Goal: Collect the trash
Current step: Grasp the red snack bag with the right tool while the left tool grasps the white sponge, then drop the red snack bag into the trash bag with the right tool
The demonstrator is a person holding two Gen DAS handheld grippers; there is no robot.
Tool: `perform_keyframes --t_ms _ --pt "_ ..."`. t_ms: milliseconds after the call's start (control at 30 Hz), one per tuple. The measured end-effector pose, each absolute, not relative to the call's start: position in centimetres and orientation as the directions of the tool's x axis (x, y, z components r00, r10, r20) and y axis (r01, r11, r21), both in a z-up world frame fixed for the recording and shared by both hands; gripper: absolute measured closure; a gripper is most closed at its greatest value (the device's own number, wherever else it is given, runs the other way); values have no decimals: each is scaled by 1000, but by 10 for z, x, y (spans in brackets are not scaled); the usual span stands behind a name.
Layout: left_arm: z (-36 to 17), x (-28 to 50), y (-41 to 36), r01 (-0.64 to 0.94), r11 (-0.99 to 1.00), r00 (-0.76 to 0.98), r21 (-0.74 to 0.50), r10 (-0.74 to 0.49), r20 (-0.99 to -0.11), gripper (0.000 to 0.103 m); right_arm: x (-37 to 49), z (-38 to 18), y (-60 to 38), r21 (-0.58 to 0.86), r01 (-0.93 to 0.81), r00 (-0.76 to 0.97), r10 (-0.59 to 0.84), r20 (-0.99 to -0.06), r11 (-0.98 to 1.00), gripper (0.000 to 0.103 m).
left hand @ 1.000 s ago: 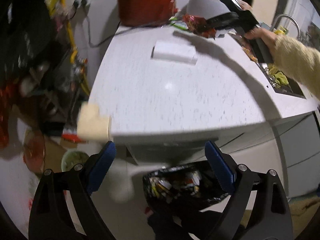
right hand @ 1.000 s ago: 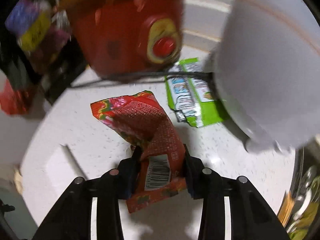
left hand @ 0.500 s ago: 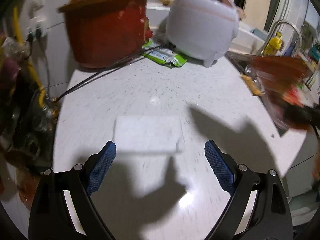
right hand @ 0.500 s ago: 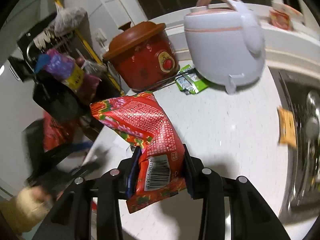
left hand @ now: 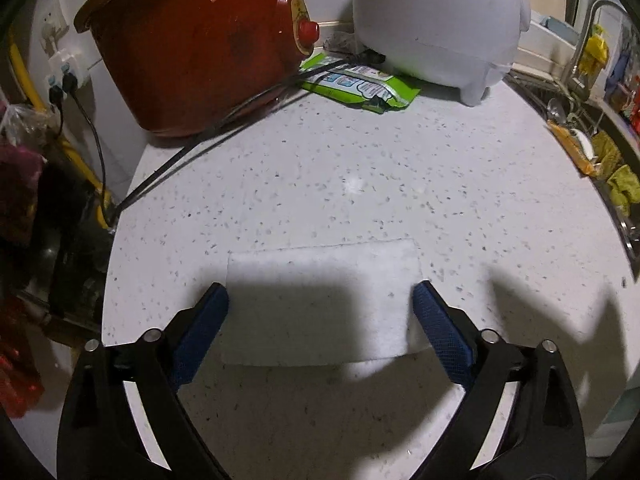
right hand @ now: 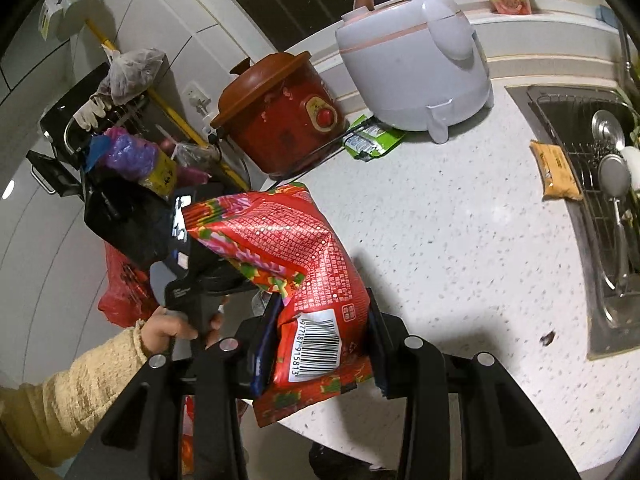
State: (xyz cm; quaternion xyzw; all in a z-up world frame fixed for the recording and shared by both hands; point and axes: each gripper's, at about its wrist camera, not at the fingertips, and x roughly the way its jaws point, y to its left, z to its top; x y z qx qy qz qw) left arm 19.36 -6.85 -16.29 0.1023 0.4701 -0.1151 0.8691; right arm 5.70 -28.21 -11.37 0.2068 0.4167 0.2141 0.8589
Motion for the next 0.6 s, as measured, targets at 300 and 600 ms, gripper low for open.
perform_keyframes --t_ms 300,600 --pt "-171 193 -62 276 961 540 6 -150 -828 11 46 -112 -282 565 -183 575 554 -602 805 64" --pt "-116 99 -26 373 920 591 -119 -334 -734 15 7 -101 -283 579 -201 586 571 -575 790 64"
